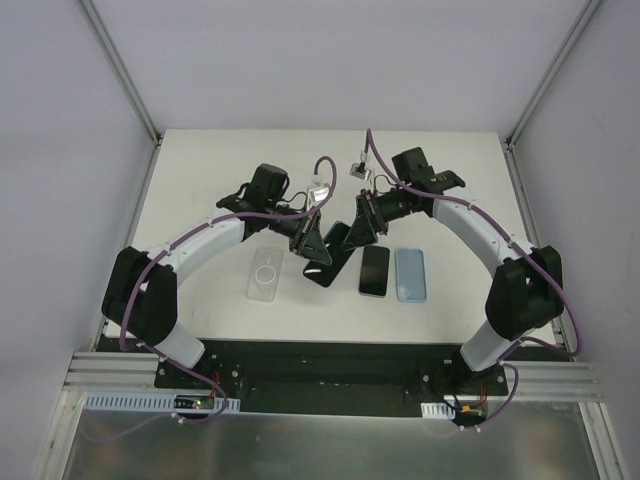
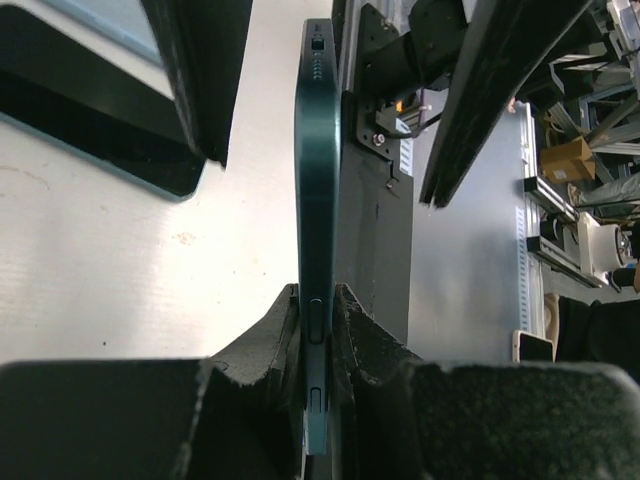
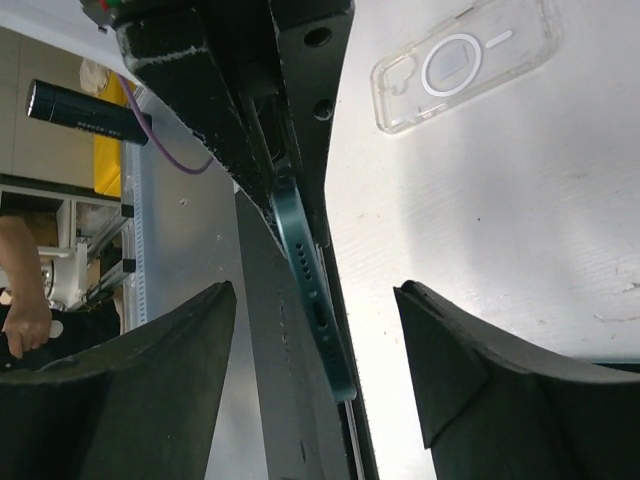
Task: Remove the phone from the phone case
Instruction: Place the phone at the center of the board.
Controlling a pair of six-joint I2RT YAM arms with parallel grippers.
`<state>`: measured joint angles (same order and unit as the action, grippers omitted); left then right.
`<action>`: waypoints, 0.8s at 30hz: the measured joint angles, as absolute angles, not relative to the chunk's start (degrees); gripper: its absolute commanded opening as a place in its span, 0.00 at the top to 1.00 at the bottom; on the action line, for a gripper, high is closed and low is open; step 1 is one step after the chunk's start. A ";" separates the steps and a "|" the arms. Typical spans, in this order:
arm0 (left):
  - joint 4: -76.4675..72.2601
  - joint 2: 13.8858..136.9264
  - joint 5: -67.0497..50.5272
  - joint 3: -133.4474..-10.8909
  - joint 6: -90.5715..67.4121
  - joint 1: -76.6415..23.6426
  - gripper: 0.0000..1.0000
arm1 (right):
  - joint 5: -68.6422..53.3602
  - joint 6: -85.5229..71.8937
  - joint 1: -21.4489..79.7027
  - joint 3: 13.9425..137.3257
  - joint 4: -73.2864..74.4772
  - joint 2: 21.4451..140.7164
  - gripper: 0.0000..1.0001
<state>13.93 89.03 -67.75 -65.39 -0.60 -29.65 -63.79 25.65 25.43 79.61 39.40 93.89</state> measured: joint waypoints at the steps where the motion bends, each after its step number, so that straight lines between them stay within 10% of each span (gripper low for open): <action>1: 13.65 89.01 -67.02 -64.73 -0.93 -29.61 1.00 | -63.57 25.34 25.12 79.22 38.94 93.80 0.23; 7: 8.21 88.84 -61.89 -58.61 -6.76 -28.29 1.00 | -60.99 23.51 22.15 75.81 37.01 90.85 0.15; 8: 6.39 88.84 -60.80 -57.17 -8.86 -27.59 1.00 | -60.31 23.11 21.52 75.26 36.38 90.15 0.01; 24: -8.40 94.13 -47.05 -49.93 -34.48 -23.70 1.00 | -54.08 13.58 13.50 66.37 24.62 81.80 0.01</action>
